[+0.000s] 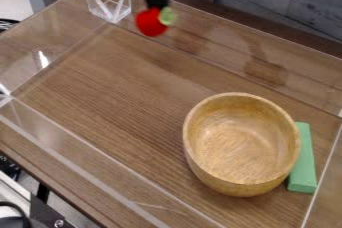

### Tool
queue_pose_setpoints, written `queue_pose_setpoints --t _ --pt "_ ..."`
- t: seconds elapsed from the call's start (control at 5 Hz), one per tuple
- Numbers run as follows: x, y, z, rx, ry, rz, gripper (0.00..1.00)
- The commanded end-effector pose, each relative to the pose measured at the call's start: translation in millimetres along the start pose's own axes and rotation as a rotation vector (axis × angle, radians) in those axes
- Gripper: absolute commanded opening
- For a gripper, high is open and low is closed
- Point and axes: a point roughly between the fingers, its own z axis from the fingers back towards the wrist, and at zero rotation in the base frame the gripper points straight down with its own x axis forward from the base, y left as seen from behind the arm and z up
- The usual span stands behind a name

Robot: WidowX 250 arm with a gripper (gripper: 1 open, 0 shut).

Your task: Move the red fruit to the right

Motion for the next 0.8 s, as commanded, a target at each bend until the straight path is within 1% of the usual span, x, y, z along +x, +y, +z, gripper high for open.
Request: queue_pose_setpoints --t 0.0,0.2,0.4,0.6 --pt "-10.2 -35.4 35.6 -0.019 -0.073 -0.135 0.0" --pt "-23.6 -72.3 40.0 -0.031 -0.064 -0.276 0.0" --pt "-36.2 -106.2 29.7 -0.028 -0.054 -0.3 0.0" --pt "-37.7 -115.8 21.5 -0.025 -0.047 -0.274 0.0"
